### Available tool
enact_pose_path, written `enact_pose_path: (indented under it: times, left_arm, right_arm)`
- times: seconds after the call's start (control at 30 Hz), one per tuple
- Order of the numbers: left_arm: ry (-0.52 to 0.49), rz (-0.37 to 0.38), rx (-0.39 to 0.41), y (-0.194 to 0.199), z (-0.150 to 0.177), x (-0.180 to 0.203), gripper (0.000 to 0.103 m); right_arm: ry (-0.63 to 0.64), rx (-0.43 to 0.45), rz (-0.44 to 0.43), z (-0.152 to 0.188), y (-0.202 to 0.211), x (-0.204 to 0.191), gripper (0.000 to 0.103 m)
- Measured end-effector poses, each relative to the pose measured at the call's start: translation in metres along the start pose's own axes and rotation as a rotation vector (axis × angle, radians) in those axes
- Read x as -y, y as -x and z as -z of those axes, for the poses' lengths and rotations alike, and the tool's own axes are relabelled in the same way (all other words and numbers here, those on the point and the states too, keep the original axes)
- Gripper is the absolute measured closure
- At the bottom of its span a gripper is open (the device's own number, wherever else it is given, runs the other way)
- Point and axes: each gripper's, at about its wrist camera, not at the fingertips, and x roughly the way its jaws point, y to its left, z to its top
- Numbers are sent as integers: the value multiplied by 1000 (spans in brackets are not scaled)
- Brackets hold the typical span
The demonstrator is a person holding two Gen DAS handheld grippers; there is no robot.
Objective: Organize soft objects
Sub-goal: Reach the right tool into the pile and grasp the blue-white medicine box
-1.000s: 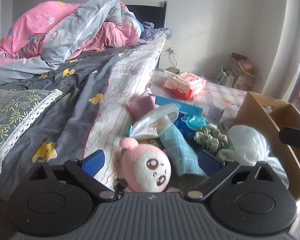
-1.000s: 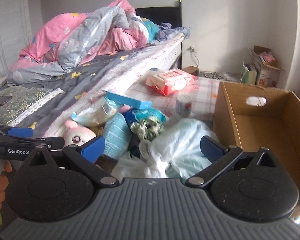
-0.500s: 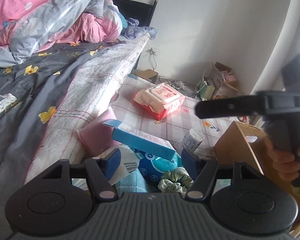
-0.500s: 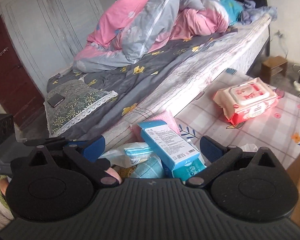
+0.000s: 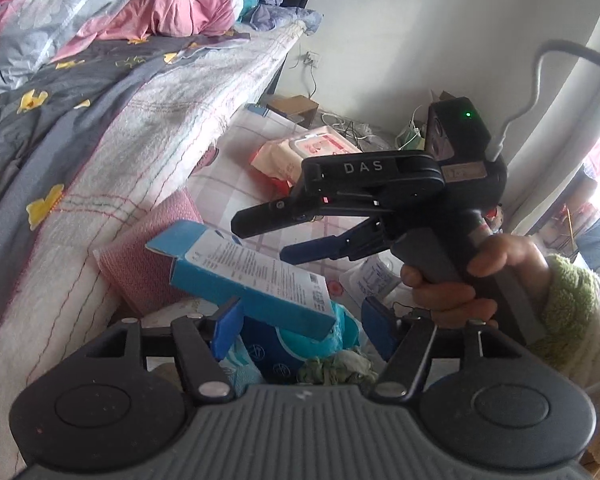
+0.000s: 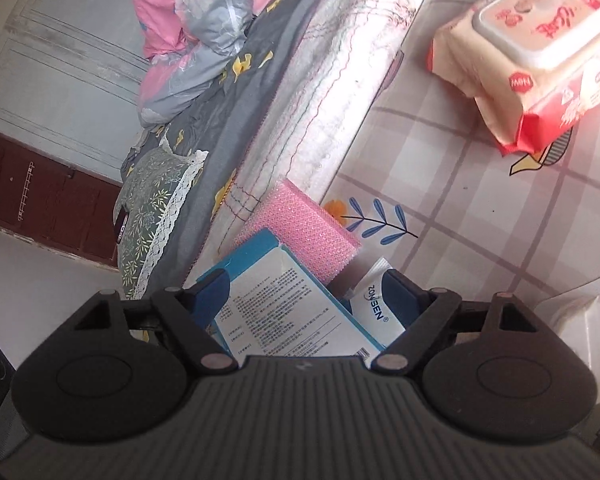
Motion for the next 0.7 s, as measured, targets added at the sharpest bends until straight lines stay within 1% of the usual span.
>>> enact_pose_path:
  times: [0.07, 0.17, 0.23, 0.27, 0.3, 0.4, 0.47, 0.5, 0.53, 0.67, 0.7]
  left_arm:
    - [-8, 0, -1, 3, 5, 1, 37]
    - [-21, -3, -10, 1, 8, 4, 37]
    - [-10, -16, -15, -5, 6, 5, 37]
    - [-1, -19, -14, -8, 5, 4, 37]
    - [9, -24, -17, -12, 3, 3, 37]
    - [24, -41, -22, -19, 0, -1, 37]
    - [38, -50, -31, -24, -1, -3, 37]
    - [47, -49, -34, -25, -1, -5, 37]
    - [51, -55, -34, -26, -2, -5, 37]
    - [44, -94, -5, -24, -1, -6, 38]
    - [46, -95, 3, -22, -1, -7, 38]
  right_arm:
    - [0, -16, -19, 2, -6, 1, 20]
    - [24, -24, -6, 5, -12, -2, 22]
    - [20, -24, -15, 3, -11, -3, 26]
    - [10, -29, -27, 2, -11, -2, 35]
    - [6, -36, -27, 2, -11, -3, 40]
    - [35, -22, 20, 1, -10, -5, 41]
    - [12, -23, 10, -2, -12, -2, 43]
    - [-2, -29, -1, -2, -13, 0, 48]
    - [-6, -42, -14, -2, -15, -1, 50]
    - [48, -62, 27, 9, -12, -13, 51]
    - [47, -60, 33, 11, -9, -15, 54]
